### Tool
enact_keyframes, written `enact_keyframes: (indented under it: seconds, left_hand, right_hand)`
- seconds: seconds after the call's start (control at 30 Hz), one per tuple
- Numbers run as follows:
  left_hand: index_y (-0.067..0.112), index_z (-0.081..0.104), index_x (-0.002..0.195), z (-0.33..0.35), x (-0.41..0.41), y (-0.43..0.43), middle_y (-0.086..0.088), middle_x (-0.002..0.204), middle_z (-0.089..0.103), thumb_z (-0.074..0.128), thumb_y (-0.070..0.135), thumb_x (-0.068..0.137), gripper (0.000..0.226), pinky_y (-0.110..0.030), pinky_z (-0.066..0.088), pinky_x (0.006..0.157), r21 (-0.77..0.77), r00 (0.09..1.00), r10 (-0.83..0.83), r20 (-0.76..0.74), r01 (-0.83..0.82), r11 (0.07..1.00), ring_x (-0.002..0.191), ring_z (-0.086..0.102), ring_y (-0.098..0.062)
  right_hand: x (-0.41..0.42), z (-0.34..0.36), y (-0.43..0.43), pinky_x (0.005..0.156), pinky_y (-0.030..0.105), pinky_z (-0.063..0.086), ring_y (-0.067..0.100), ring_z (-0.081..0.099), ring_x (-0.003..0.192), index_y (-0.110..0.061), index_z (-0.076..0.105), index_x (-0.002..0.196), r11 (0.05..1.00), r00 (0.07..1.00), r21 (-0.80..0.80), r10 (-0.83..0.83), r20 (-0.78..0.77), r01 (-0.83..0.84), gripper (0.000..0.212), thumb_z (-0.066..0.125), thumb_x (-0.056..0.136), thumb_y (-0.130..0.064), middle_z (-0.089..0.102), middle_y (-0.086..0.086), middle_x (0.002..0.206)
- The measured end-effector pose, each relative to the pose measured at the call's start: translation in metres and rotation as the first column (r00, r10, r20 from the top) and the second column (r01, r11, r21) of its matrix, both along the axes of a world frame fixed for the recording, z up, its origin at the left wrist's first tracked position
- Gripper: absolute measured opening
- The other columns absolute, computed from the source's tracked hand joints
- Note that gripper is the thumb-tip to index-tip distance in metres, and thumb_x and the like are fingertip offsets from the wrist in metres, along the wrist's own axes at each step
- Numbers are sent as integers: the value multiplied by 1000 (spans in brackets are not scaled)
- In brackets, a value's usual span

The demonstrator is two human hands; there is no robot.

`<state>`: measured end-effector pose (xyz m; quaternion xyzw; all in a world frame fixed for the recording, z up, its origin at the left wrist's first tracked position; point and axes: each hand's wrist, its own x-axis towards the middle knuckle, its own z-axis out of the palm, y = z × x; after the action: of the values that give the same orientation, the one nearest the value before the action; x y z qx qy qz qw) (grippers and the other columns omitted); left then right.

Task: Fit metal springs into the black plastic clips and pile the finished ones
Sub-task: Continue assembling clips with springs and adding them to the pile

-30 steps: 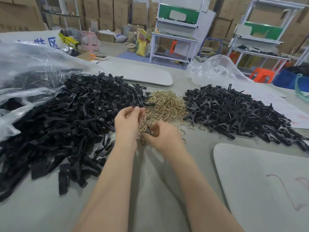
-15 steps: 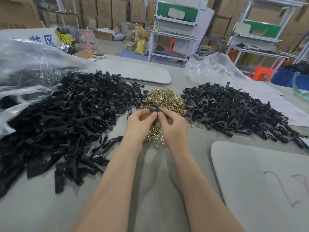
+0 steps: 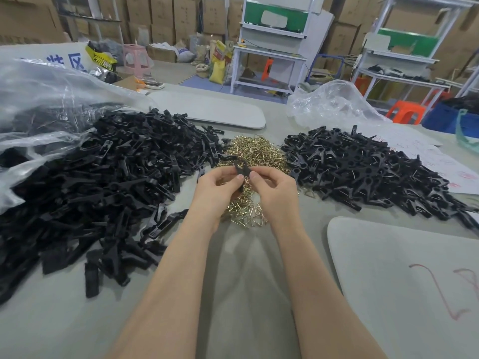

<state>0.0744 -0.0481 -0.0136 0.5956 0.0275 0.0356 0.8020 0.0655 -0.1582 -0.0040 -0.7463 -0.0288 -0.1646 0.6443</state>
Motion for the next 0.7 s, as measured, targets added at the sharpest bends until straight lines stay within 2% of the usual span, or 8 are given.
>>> enact_keyframes:
  seconds: [0.13, 0.27, 0.37, 0.5, 0.6, 0.67, 0.7]
  left_hand:
    - [8, 67, 100, 3, -1, 2, -3, 84, 69, 59, 4, 91, 13, -22, 55, 74, -45, 999, -31, -8, 31, 999, 74, 65, -10]
    - [13, 66, 90, 9, -5, 3, -2, 82, 66, 57, 7, 93, 12, -17, 54, 64, -64, 999, -40, 14, 40, 997, 74, 65, -8]
    - [20, 65, 96, 11, -7, 4, 2, 83, 63, 59, 12, 92, 10, -21, 54, 69, -20, 998, -51, 35, 52, 998, 77, 62, -7]
    - [20, 65, 106, 13, -10, 3, -1, 97, 66, 58, 15, 92, 16, -23, 52, 81, -63, 979, -181, 98, 187, 980, 89, 63, -8]
    - [10, 65, 102, 13, -9, 5, -5, 92, 67, 58, 11, 90, 14, -19, 53, 78, -126, 974, -207, 88, 217, 968, 80, 65, -9]
    - [7, 65, 95, 14, -8, 6, -6, 87, 66, 59, 6, 89, 9, -16, 53, 74, -172, 980, -192, 53, 199, 965, 72, 66, -7]
    - [6, 65, 92, 14, -8, 7, -7, 85, 66, 59, 4, 89, 7, -14, 54, 72, -204, 987, -161, 27, 163, 965, 70, 66, -6]
  right_hand:
    - [-1, 5, -4, 74, 17, 54, -2, 64, 70, -21, 68, 86, 999, 999, 30, 45, -25, -44, 20, 61, 89, -3, 69, -7, 79]
    - [0, 12, -10, 72, 20, 54, 9, 61, 70, -10, 69, 93, 958, 975, 248, 181, -133, -144, 17, 56, 91, 1, 69, 5, 82]
    - [-2, 16, -16, 68, 18, 52, 10, 58, 68, -4, 69, 93, 866, 940, 447, 314, -136, -225, 17, 53, 92, 3, 68, 8, 80]
    - [-4, 19, -17, 56, 15, 49, 9, 57, 57, -1, 68, 86, 786, 901, 564, 404, -160, -252, 17, 52, 92, 1, 68, 6, 68]
    - [-4, 19, -15, 53, 15, 50, 8, 58, 52, 0, 65, 86, 778, 895, 586, 403, -193, -224, 13, 54, 91, 3, 67, 7, 65]
    - [-3, 17, -11, 56, 16, 53, 8, 61, 53, -3, 60, 90, 835, 922, 527, 316, -223, -159, 2, 59, 90, 0, 68, 5, 64]
    - [-2, 16, -9, 59, 18, 55, 10, 63, 57, -4, 58, 92, 891, 942, 440, 237, -238, -113, 6, 63, 89, -5, 69, 5, 66]
